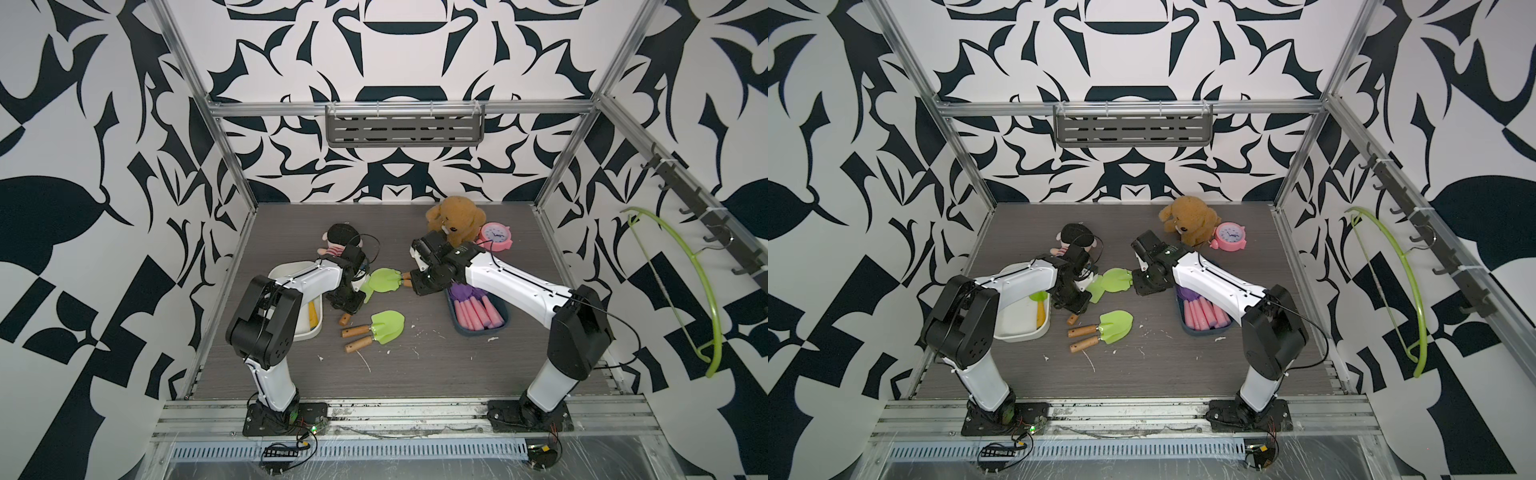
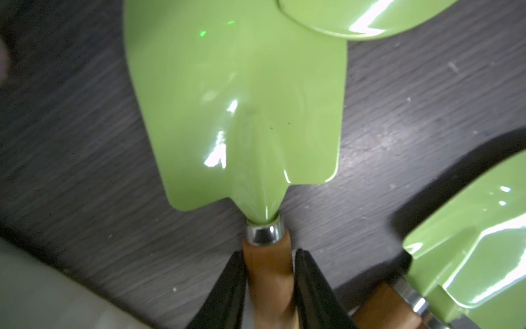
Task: Sort the small shovels by color and place them into the storage box
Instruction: Pick up the shovel from the center of the board.
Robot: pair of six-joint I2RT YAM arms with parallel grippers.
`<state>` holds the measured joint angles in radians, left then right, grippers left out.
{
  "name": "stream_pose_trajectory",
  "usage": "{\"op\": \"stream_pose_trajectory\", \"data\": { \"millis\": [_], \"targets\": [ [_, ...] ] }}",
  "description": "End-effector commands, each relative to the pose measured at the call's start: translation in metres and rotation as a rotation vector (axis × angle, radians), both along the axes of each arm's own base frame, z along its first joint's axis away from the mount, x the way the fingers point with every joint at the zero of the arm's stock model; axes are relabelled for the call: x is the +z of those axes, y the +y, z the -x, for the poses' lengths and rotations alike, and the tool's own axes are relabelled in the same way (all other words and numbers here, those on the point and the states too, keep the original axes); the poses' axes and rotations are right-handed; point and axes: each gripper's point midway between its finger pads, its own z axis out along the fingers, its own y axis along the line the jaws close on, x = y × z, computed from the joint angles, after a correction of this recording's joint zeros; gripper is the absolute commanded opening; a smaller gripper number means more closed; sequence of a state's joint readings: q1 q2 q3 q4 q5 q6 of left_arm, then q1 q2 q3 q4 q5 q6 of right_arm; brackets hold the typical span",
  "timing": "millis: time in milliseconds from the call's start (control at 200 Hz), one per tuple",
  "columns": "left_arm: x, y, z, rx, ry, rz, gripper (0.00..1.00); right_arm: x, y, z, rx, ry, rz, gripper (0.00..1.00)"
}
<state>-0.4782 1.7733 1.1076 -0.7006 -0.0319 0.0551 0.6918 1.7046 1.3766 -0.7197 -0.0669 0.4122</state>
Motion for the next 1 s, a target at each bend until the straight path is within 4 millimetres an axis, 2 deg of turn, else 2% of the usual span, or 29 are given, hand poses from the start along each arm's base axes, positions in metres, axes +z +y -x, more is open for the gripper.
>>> {"op": "stream_pose_trajectory", "data": {
  "millis": [0, 185, 400, 670, 895, 995],
  "targets": [
    [-0.002, 0.000, -0.003, 0.024, 0.001, -0.006, 0.31, 0.013, 0.001, -0.001, 0.003, -0.042, -0.016, 0.25],
    [0.001, 0.002, -0.006, 0.041, -0.019, -0.011, 0.24, 0.015, 0.002, -0.002, -0.001, -0.052, -0.021, 0.25],
    [0.022, 0.004, -0.015, 0.069, -0.087, 0.009, 0.17, 0.025, 0.006, -0.007, -0.013, -0.086, -0.060, 0.25],
    [0.044, 0.015, -0.026, 0.142, -0.146, 0.055, 0.05, 0.029, 0.021, -0.011, -0.013, -0.085, -0.105, 0.25],
    [0.062, 0.016, -0.031, 0.150, -0.190, 0.089, 0.03, 0.037, 0.036, -0.016, -0.015, -0.094, -0.164, 0.25],
    [0.073, 0.008, -0.029, 0.145, -0.176, 0.186, 0.00, 0.045, 0.046, -0.021, -0.025, -0.105, -0.223, 0.25]
  ]
}}
